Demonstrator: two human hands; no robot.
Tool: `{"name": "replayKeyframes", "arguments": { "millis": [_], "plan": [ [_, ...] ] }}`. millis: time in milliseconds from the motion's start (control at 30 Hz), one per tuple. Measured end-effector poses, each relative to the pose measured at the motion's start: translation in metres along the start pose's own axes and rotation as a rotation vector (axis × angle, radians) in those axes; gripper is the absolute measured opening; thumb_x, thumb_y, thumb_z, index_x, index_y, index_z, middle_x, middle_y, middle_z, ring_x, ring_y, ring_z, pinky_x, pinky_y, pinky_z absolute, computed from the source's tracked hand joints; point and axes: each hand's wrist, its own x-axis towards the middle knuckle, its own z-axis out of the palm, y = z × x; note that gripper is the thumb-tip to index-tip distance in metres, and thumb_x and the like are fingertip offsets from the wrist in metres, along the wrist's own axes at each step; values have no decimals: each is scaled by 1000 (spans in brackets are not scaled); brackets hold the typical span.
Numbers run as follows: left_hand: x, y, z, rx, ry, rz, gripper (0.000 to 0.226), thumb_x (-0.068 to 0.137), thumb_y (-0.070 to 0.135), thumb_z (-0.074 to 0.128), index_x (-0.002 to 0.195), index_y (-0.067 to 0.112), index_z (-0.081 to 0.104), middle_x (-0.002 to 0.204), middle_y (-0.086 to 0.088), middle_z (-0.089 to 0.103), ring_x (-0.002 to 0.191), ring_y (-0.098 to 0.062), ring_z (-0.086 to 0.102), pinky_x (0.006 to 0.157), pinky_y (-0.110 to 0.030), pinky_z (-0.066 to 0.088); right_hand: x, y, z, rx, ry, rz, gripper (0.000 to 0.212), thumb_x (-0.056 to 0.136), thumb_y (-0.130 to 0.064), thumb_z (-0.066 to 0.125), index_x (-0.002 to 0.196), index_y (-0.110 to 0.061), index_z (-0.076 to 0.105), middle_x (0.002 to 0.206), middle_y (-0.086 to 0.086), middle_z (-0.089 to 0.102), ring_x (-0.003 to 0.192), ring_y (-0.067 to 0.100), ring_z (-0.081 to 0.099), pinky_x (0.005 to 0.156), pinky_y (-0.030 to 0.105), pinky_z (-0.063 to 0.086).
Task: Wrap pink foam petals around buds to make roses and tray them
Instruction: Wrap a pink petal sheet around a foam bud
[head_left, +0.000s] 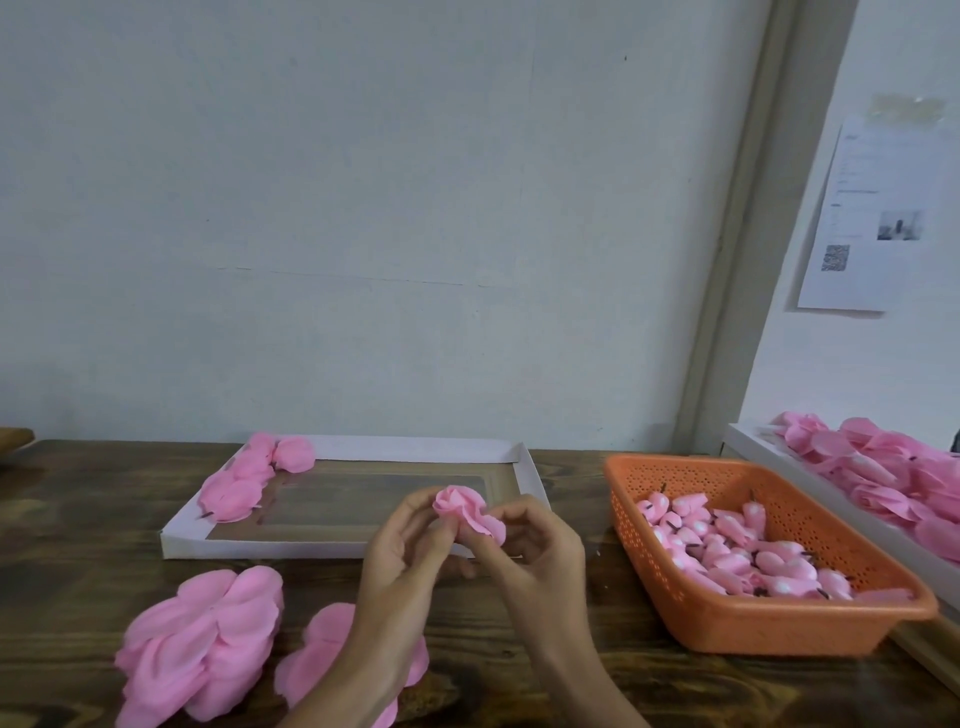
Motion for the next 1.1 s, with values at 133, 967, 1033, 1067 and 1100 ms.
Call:
{"name": "replayKeyframes", "arguments": {
  "millis": [133,967,1033,1067,1100],
  "plan": [
    [1,3,-2,28,-67,7,28,104,29,64,128,18,70,118,-13,76,107,-29,73,73,-35,60,0,-1,0,-5,55,3,15,81,-23,90,81,-20,76,76,2,75,68,23,73,59,39,63],
    [-1,2,-3,90,-36,46,23,94,25,68,114,18,74,117,-5,77,105,-22,75,71,-26,61,-2,2,0,-29,89,-39,27,81,0,84,78,-21,67,76,0,70,64,12,70,55,23,56],
    [-1,3,-2,95,-57,69,20,94,23,67,112,19,75,118,-5,77,103,-21,76,72,-25,61,-2,2,0,-71,84,-69,26,81,1,81,79,-24,72,78,-5,72,72,18,71,59,27,59],
    [0,3,-2,98,-66,76,19,95,22,67,113,20,75,118,-5,77,103,-22,76,73,-25,61,-1,3,-1,-77,82,-71,25,81,-1,81,81,-25,74,79,-8,73,74,19,71,61,29,61],
    [0,3,-3,99,-73,79,20,96,20,67,114,20,75,118,-5,77,104,-23,76,73,-25,62,-1,3,-1,-84,81,-74,24,81,-2,82,83,-25,75,80,-10,74,76,18,72,64,30,61]
  ]
}}
